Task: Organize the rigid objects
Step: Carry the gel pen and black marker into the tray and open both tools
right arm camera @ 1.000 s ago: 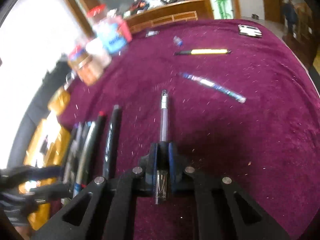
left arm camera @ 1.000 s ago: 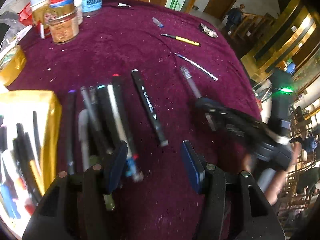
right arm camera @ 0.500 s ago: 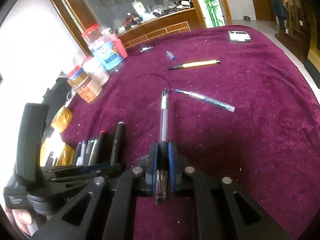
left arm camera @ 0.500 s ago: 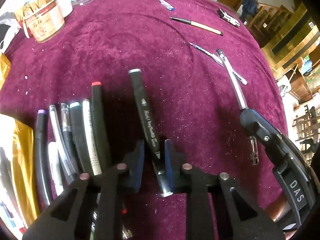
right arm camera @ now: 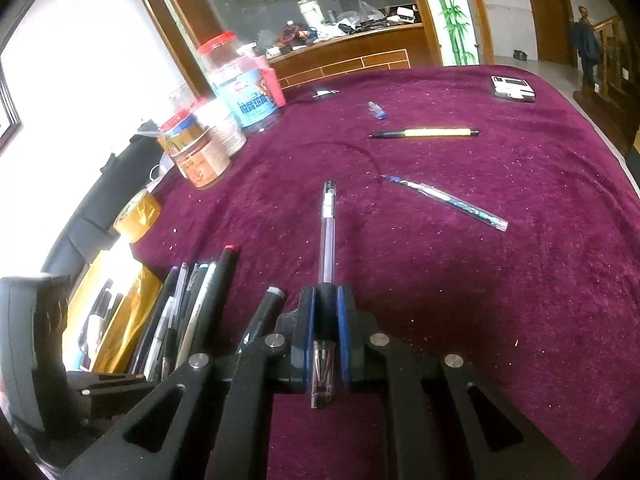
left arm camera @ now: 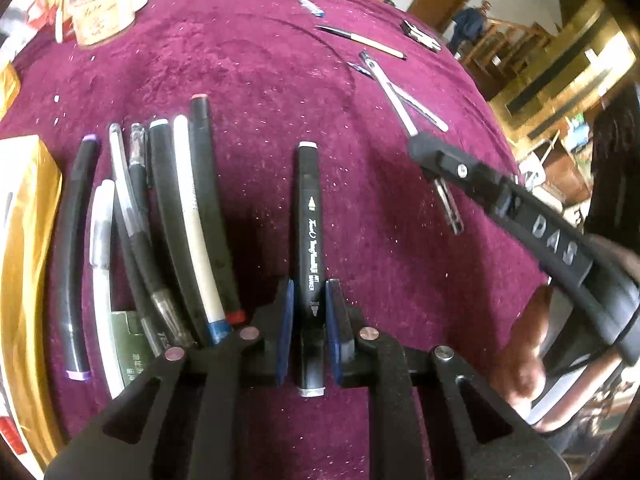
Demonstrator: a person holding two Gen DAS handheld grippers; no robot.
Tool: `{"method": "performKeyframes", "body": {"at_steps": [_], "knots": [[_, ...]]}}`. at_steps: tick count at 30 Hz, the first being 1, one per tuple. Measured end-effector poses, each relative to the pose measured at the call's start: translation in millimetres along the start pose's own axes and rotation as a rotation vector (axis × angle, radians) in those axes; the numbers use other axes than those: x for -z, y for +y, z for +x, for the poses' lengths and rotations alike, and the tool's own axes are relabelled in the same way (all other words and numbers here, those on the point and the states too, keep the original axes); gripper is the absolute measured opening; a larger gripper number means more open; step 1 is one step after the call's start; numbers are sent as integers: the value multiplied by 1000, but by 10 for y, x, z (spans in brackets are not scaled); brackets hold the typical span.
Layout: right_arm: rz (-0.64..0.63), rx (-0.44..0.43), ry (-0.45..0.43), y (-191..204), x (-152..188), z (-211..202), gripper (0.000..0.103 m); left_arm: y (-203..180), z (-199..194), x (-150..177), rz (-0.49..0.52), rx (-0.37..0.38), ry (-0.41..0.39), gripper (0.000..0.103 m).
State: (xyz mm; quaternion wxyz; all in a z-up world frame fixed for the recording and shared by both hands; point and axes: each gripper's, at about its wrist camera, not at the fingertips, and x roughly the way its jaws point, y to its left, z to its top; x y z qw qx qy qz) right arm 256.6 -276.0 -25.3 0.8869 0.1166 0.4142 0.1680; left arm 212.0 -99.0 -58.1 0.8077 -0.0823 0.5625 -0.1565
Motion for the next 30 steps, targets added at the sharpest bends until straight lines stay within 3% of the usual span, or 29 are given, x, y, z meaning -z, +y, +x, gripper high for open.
{"method": "performKeyframes", "body": {"at_steps": [7,13,17,23,25,30], "knots": [[15,22,17,-39,16,52,9,-66,-18,54,45,-25,-22,12],[-6,-39,10,4,27,18,10,228,-454,268,-67,165,-36,12],[-17,-69,11,46,45,26,10,480,-1135,580,-93,219,-145,13],[-59,-105,-18,304,142,-62,10,1313,-1946,908,-193,137,-287,13],[-63,-120,-22,527,196,-182,10,1653,-2107,968,-215,87,-340,13],[-115,-258,6,1448,446,-381,10,2208,-2191,984,-298,-1,-369,13]]}}
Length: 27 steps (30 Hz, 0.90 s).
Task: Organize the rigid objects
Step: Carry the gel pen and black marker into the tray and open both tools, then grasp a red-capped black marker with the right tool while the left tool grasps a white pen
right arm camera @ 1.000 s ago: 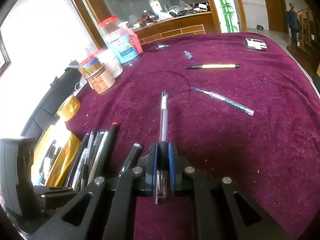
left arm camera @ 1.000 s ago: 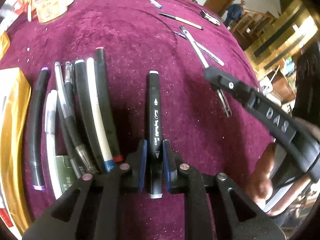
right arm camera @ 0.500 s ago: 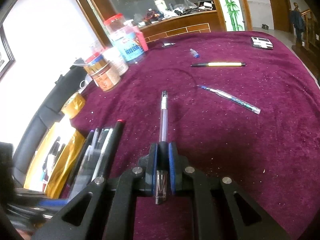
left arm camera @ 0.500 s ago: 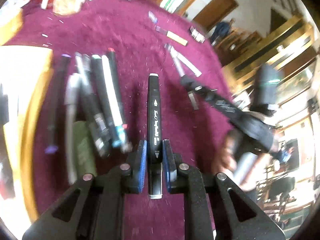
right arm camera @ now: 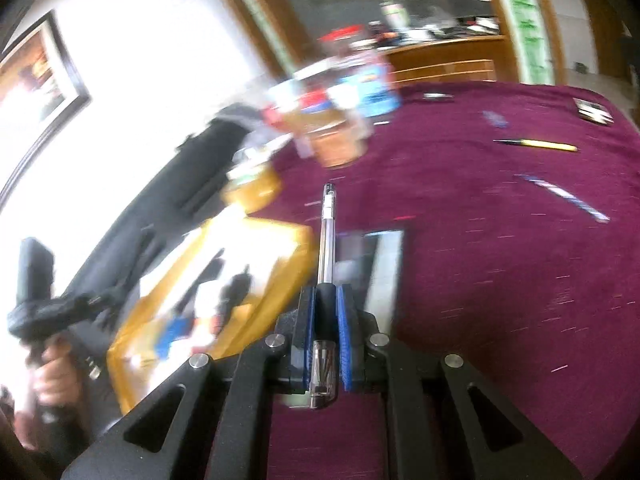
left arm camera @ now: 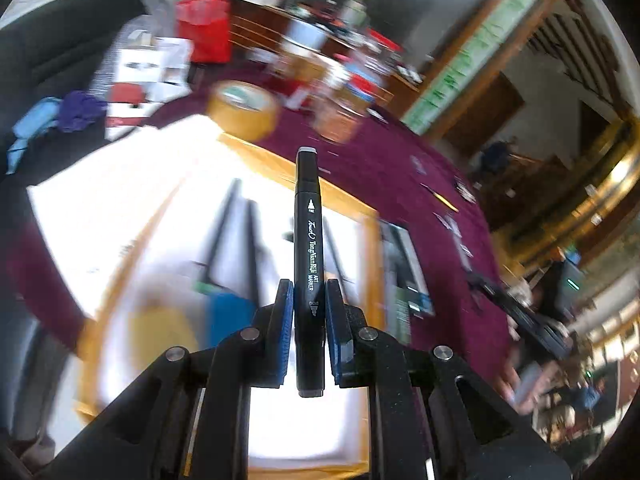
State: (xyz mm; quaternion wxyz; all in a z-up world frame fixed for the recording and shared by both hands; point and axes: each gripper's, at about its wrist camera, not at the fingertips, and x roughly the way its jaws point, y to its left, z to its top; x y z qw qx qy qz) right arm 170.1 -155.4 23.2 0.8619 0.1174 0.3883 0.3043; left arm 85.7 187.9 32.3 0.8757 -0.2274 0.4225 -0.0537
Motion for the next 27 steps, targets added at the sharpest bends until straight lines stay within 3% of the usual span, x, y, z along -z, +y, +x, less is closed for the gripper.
{"method": "performKeyframes", "body": {"at_steps": [5,9,11,20,27], "knots": [[-38,-35,69,694,8,459,10,257,165,-139,-1,-61,22,13],[-67,86,115,929,-5,958,10,451,439,-273,-22,-75,81,13],[-78,139,137,945,-5,1143,10,538,560,-359,-20,-86,109,13],[-95,220,219,930,29,1494,9,605,968,-507,40,-199,208,13],[-118,267,234,985,39,1562,10,636,1110,-581,41,-216,247,14]]}}
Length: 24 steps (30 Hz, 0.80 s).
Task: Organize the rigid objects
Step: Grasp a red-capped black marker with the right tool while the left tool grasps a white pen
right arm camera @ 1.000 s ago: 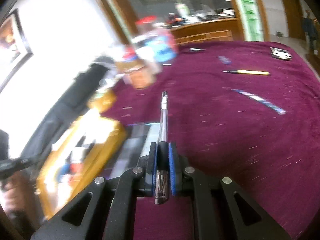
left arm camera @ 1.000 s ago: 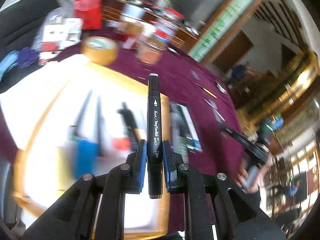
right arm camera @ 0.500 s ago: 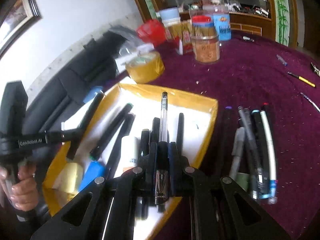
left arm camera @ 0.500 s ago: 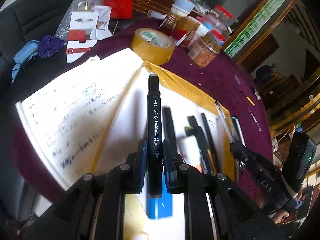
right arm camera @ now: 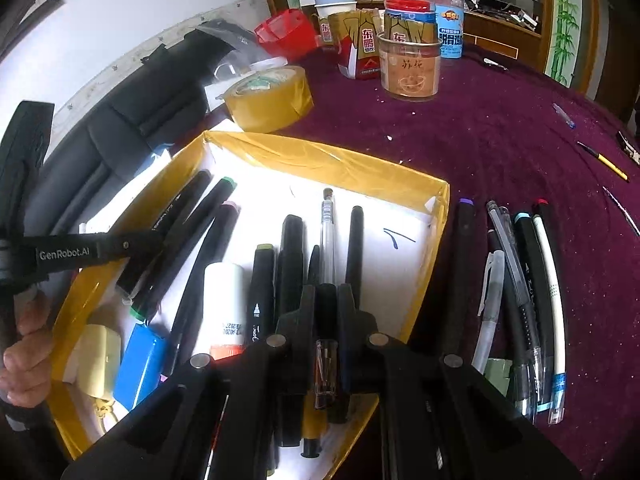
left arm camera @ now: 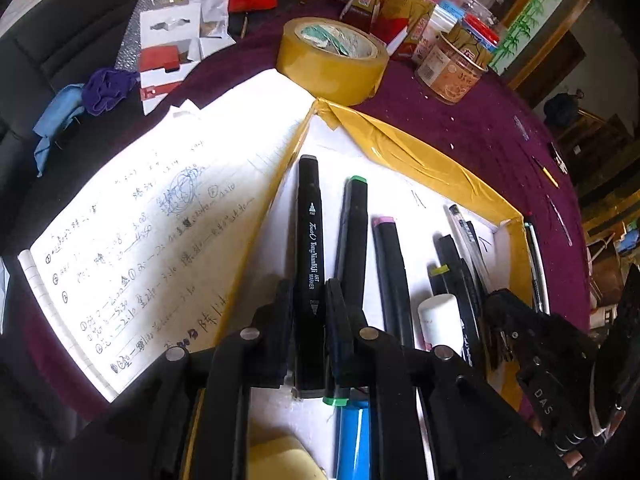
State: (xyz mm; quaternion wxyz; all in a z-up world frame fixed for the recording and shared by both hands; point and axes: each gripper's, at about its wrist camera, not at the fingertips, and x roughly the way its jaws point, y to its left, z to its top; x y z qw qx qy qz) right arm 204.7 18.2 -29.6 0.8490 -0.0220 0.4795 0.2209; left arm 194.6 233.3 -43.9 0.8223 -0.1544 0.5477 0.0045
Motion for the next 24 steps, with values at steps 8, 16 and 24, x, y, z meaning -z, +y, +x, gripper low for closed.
{"method": "performKeyframes", "body": {"at_steps": [8,16,24], "knots": [[65,-151,-112,-258,58,-492,40,129,-291,120,-124,61,-55,28],[155,-181,-206,-1124,271,-1157,40,-528,-856,797,-97,150,-215,55],[258,-141,-100,-1789,293,-903,32,-1252,-854,1185,55,218,-196,55]]}}
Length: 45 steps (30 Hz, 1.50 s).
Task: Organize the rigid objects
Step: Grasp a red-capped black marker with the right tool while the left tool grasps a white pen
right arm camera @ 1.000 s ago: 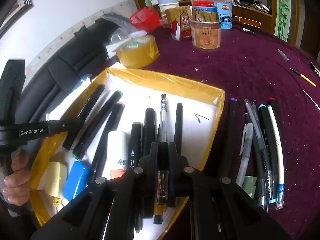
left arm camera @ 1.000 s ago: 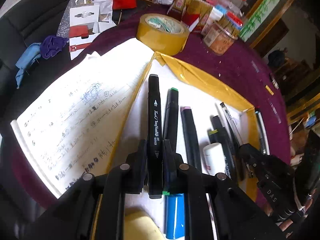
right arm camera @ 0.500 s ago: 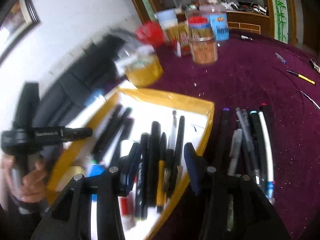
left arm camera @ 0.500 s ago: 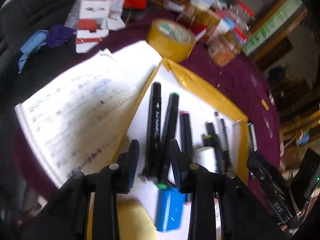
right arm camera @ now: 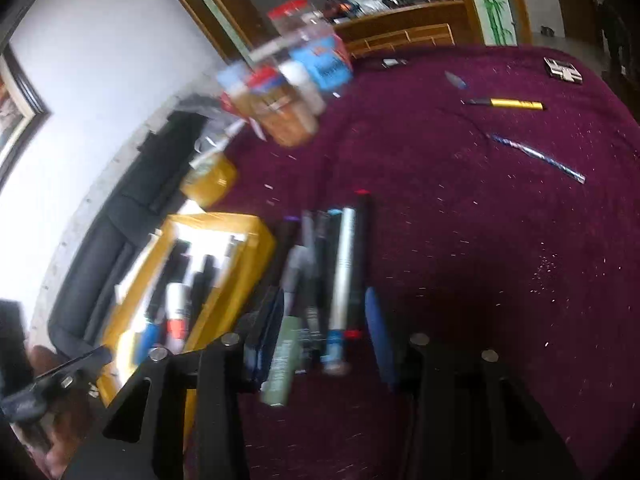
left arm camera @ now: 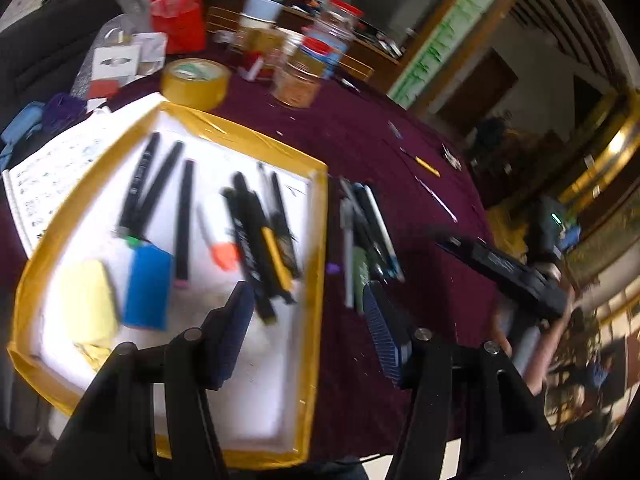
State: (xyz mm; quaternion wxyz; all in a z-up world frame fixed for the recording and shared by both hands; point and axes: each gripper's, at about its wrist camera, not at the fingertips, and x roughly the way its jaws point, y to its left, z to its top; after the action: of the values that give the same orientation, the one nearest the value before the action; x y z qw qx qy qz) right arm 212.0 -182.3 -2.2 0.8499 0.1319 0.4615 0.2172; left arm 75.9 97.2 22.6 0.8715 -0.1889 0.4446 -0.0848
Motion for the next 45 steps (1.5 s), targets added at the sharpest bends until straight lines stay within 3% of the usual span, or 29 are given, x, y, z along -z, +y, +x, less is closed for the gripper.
{"method": "performKeyframes", "body": {"at_steps": [4,8,15,22,25,28,29,32,34,39,41,43,45], "knots": [[23,33,71,-158,-111,352,20,-208,31,104,50,-17,22,55],[18,70,118,-207,-156,584,17,-310,68,199,79,-31,38,55],[34,40,132,-227,-202,685,17,-410,200,278,86,-20,85,55],[-56,85,134,-185,-172,704,12,-449,236,296,99,-19,94,55],[-67,150,124,-338,-111,533,12,-452,287,272,96,-16,101,55],[-56,289,66,-666,-89,316,12,-521,413,231,87,10,144,55],[-32,284,53,-769,-83,275,12,-548,454,216,81,31,166,55],[65,139,19,-1042,-56,193,12,-730,650,131,82,96,254,55],[84,117,8,-1087,-44,176,13,-868,794,18,84,115,286,55],[105,99,7,-1110,-30,154,13,-1135,1201,-332,122,68,267,55],[117,93,9,-1104,-30,165,13,-1249,1461,-444,166,53,298,54],[128,89,10,-1111,-34,168,13,-1264,1709,-522,142,-14,322,46],[135,87,12,-1120,-30,161,13,-1259,1873,-585,122,-31,346,38]]}}
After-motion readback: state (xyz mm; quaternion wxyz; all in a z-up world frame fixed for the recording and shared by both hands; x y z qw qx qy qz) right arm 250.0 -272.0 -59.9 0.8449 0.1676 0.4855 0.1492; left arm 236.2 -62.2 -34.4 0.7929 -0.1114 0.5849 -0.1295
